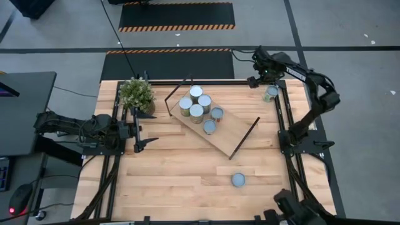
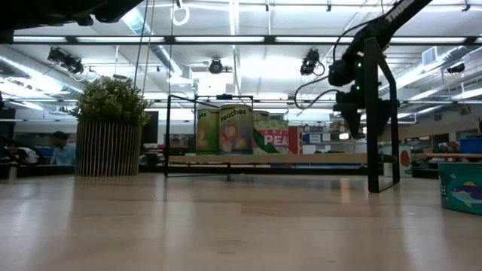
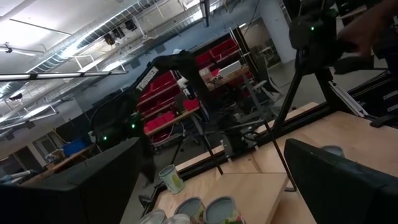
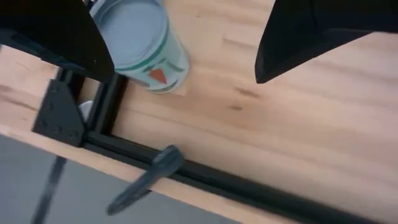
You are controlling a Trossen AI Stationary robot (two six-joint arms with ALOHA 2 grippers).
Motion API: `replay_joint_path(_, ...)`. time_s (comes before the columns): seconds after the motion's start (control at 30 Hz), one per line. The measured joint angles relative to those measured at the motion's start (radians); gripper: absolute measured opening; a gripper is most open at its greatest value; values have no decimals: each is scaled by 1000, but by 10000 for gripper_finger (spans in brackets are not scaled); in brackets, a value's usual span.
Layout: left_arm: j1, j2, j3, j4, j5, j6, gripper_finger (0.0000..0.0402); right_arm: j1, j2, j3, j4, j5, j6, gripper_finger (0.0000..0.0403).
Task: Pick and place cans onto a shelf
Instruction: Put the canned mixed vegetables on the shelf
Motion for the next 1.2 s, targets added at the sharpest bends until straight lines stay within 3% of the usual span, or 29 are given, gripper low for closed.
replay_joint_path(0.13, 0, 0, 0, -5, 0, 1, 398, -1, 57, 42, -34, 65, 80, 390)
replay_joint_path(0.37, 0, 0, 0, -4, 0, 1, 398, 47, 149, 172, -250, 204, 114, 375)
replay_joint_path(0.53, 0, 0, 0, -4, 0, 1, 398, 50, 237, 236, -397, 192, 121, 373)
replay_joint_path(0.9, 0, 0, 0, -4, 0, 0, 398, 42, 407, 316, -539, 176, 35, 373)
replay_joint_path(1.2, 0, 0, 0, -4, 0, 14, 398, 28, 434, 360, -565, 153, -19, 373)
